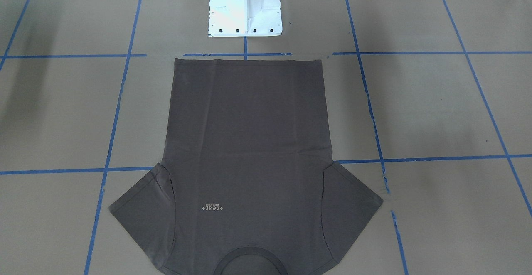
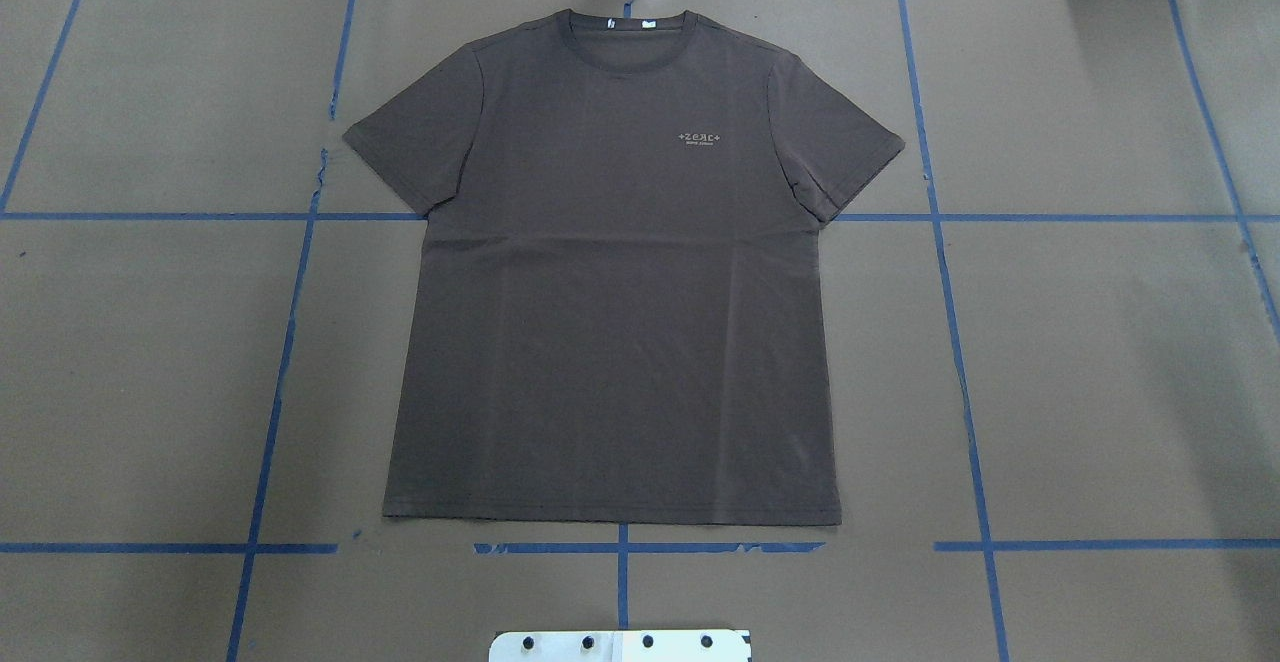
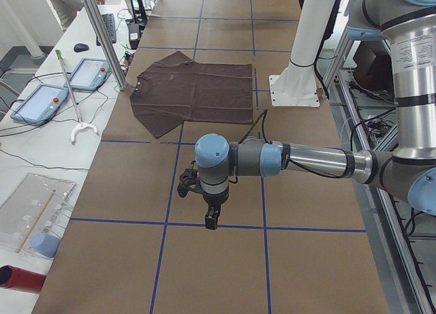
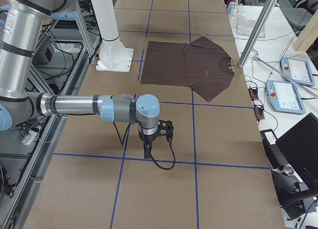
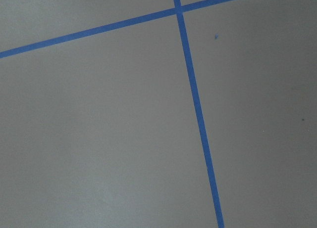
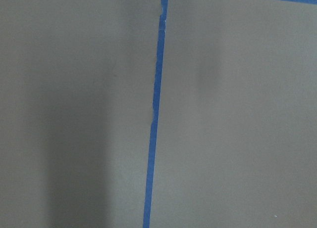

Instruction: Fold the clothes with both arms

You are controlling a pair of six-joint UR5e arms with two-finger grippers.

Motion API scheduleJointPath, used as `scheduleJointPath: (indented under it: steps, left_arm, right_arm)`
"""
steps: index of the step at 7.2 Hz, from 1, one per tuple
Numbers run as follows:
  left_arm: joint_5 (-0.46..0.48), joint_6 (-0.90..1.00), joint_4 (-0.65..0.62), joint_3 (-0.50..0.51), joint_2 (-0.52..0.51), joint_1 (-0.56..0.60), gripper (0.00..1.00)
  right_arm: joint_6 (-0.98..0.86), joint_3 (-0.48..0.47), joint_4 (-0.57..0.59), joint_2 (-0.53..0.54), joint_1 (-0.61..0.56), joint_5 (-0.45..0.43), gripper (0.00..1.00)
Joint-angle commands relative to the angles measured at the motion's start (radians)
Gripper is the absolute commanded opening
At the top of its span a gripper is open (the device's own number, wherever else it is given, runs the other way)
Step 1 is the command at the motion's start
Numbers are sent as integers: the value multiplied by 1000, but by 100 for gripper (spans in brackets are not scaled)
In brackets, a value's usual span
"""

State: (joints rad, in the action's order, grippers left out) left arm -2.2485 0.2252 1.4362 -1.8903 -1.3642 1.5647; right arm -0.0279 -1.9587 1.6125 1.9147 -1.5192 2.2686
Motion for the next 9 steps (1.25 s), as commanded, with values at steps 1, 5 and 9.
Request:
scheduleJointPath:
  steps: [1, 5, 9]
  left_arm:
    - [1, -1, 0, -50, 1, 0, 100]
    - [39, 0, 224, -84, -41, -2, 100]
    - [47, -151, 474, 4, -167, -5, 100]
  right_arm:
    - [0, -3, -31, -9, -1, 0, 100]
    - [17, 27, -109, -217, 2, -6, 100]
    - [136, 236, -311, -409, 17, 150, 100]
